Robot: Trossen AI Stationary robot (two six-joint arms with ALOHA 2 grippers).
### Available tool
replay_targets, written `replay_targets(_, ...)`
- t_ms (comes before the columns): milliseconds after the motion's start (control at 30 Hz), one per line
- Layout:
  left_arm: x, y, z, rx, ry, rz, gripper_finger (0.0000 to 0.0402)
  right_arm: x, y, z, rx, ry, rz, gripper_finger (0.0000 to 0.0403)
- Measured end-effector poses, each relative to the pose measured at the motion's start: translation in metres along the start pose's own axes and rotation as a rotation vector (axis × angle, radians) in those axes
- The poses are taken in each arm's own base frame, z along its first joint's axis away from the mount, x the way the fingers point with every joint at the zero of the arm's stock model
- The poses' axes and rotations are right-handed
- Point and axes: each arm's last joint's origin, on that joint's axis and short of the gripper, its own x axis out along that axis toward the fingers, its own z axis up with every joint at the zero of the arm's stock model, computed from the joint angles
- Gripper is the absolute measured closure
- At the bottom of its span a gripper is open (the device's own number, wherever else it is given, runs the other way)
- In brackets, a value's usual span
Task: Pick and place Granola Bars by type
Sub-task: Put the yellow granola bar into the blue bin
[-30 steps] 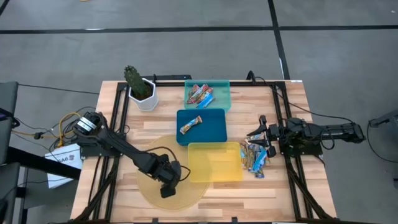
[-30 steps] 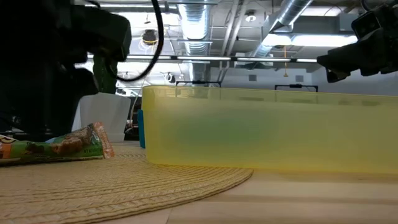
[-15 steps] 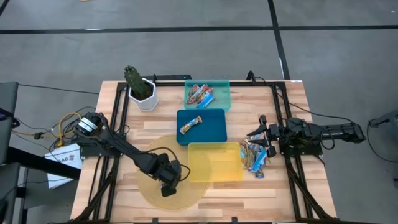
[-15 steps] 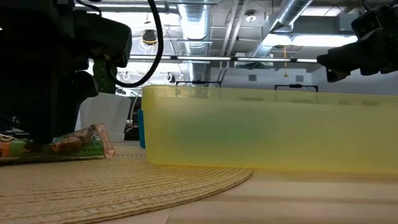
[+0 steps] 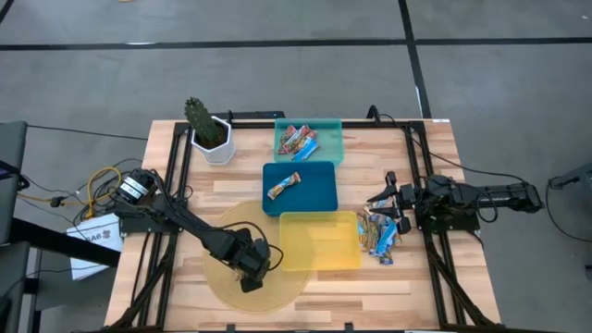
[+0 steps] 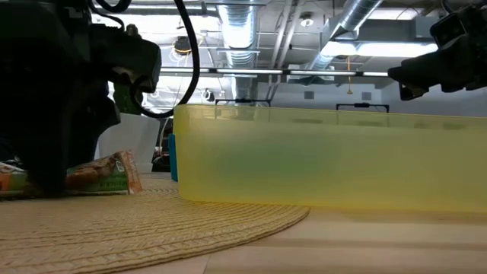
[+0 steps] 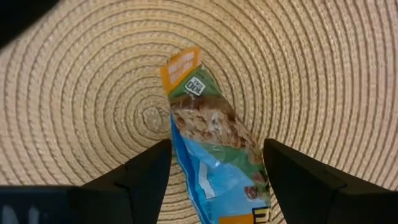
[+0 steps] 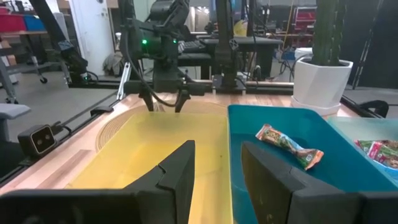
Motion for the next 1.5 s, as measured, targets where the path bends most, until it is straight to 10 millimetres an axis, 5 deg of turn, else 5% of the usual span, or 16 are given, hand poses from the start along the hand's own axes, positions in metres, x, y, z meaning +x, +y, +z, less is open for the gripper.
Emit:
replay_targets(267,0.0,0.002,-0.001,0.005,-0.004,0.029,0.0171,0.0,0.0,0.0,0.0,0.001,0.0,0.0278)
replay_targets(900,0.0,0.0,-0.002,0.045,0.003,0.025,0.0376,0.0,0.0,0.0,0.0,0.0,0.0,0.0278)
replay_targets(1233,-0.004,-0.007,-0.009,0.112,0.013,-0.011,0.0362,0.0,0.0,0.0,0.0,0.001,0.0,0.0278)
replay_targets(1500,-0.028,-0.007,-0.006,0.123,-0.077,-0.037,0.0359,0.0,0.0,0.0,0.0,0.001,0.0,0.0278)
